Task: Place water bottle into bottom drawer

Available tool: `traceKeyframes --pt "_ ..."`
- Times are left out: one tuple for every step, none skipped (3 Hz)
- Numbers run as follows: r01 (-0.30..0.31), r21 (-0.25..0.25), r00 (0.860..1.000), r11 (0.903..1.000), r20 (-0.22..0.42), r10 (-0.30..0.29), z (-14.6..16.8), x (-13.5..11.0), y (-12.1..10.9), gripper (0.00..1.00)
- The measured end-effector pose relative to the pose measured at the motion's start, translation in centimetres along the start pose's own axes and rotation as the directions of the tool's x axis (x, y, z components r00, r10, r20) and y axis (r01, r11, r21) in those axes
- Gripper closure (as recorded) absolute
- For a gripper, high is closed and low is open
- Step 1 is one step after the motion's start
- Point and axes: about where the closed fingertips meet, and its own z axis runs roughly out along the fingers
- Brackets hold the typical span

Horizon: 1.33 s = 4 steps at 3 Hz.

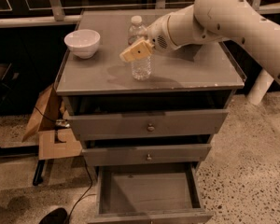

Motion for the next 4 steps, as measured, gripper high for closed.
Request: traceKeyframes --pt "0.0 0.0 1.0 1.0 0.0 0.0 0.0 0.0 0.0 0.57" --pt "0.001 -0.003 1.0 1.0 0.0 -0.001 0.0 -0.1 0.1 0.88" --pt "0.003 -0.013 1.0 0.9999 0.002 -0.003 0.0 -0.3 0.3 1.0" --pt "0.028 -0.071 0.999 0.9971 0.041 -0.025 -1.8 -2.3 2.0 1.0"
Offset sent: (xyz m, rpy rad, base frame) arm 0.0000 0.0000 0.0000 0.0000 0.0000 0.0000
